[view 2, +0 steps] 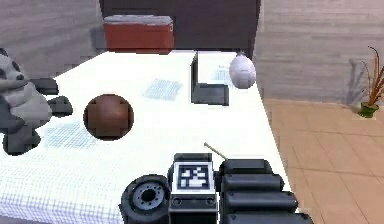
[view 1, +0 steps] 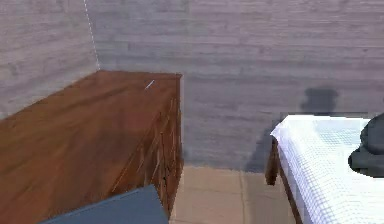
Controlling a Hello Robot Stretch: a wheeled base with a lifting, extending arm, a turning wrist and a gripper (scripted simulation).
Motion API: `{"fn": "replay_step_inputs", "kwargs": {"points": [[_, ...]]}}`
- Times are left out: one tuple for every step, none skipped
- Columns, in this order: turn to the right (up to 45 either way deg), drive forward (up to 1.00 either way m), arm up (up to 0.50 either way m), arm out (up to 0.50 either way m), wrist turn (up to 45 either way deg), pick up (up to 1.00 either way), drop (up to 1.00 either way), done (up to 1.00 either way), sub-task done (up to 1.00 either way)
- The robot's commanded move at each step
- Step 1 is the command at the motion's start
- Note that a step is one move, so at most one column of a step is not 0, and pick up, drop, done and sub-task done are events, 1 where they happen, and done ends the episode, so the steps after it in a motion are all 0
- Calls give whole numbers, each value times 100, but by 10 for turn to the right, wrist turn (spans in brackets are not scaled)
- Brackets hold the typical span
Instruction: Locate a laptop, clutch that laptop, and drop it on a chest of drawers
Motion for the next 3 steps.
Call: {"fn": "replay_step_inputs", "kwargs": {"points": [[0, 35, 0, 0, 0, 0, 0, 0, 0], [-450, 0, 0, 0, 0, 0, 0, 0, 0], [-450, 0, 0, 0, 0, 0, 0, 0, 0]]}}
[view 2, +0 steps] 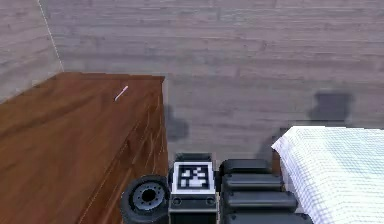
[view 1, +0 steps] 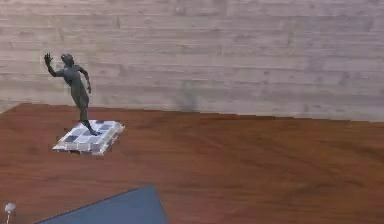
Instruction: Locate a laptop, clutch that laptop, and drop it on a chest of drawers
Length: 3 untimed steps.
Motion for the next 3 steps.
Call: {"fn": "replay_step_inputs", "kwargs": {"points": [[-450, 0, 0, 0, 0, 0, 0, 0, 0], [-90, 0, 0, 0, 0, 0, 0, 0, 0], [0, 0, 0, 24, 0, 0, 0, 0, 0]]}}
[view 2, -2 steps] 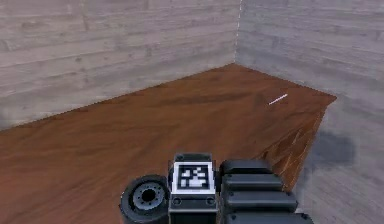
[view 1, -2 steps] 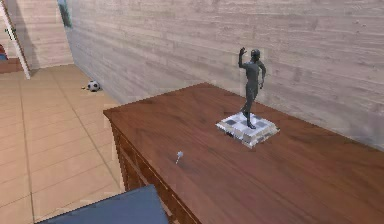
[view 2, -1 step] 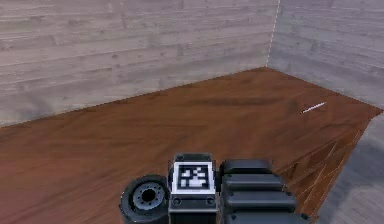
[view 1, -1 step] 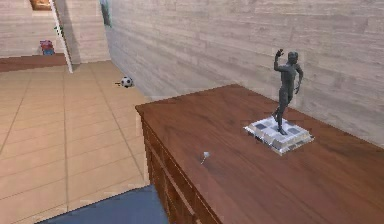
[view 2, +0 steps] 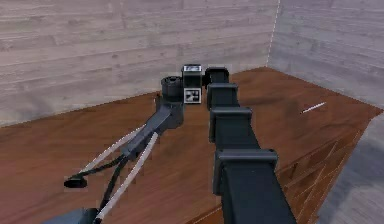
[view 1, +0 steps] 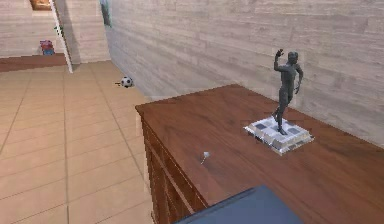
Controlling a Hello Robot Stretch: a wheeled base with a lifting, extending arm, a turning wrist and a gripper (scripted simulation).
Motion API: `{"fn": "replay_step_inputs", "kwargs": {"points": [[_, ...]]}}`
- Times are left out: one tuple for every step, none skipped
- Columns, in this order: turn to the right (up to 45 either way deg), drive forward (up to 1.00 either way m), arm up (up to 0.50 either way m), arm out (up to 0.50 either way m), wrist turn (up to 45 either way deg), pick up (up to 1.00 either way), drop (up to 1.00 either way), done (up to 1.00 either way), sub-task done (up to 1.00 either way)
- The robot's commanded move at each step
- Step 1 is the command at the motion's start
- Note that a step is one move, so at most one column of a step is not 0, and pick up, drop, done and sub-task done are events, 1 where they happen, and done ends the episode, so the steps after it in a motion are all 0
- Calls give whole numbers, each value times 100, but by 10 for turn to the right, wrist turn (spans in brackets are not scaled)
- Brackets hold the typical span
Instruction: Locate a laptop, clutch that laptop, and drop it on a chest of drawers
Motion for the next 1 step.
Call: {"fn": "replay_step_inputs", "kwargs": {"points": [[0, 0, 0, 0, 450, 0, 0, 0, 0]]}}
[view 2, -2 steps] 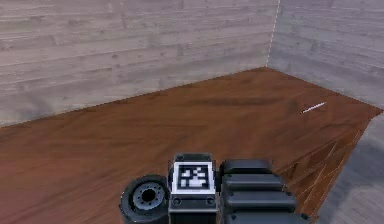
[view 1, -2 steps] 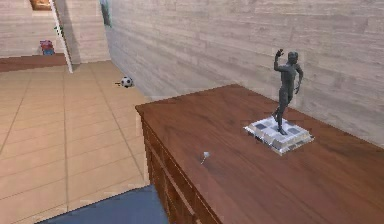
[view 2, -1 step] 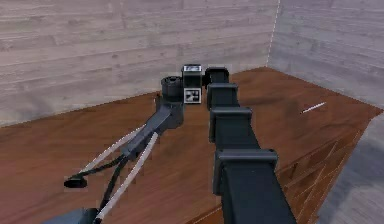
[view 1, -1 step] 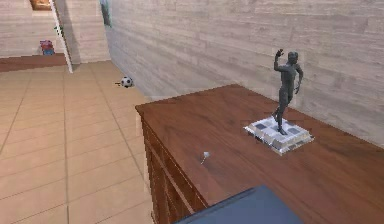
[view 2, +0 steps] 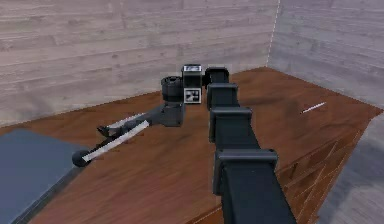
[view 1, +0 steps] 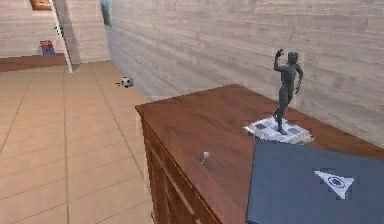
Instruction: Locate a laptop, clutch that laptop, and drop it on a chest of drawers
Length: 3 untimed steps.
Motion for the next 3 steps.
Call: {"fn": "replay_step_inputs", "kwargs": {"points": [[0, 0, 0, 0, 450, 0, 0, 0, 0], [0, 0, 0, 0, 60, 0, 0, 0, 0], [0, 0, -12, 0, 0, 0, 0, 0, 0]]}}
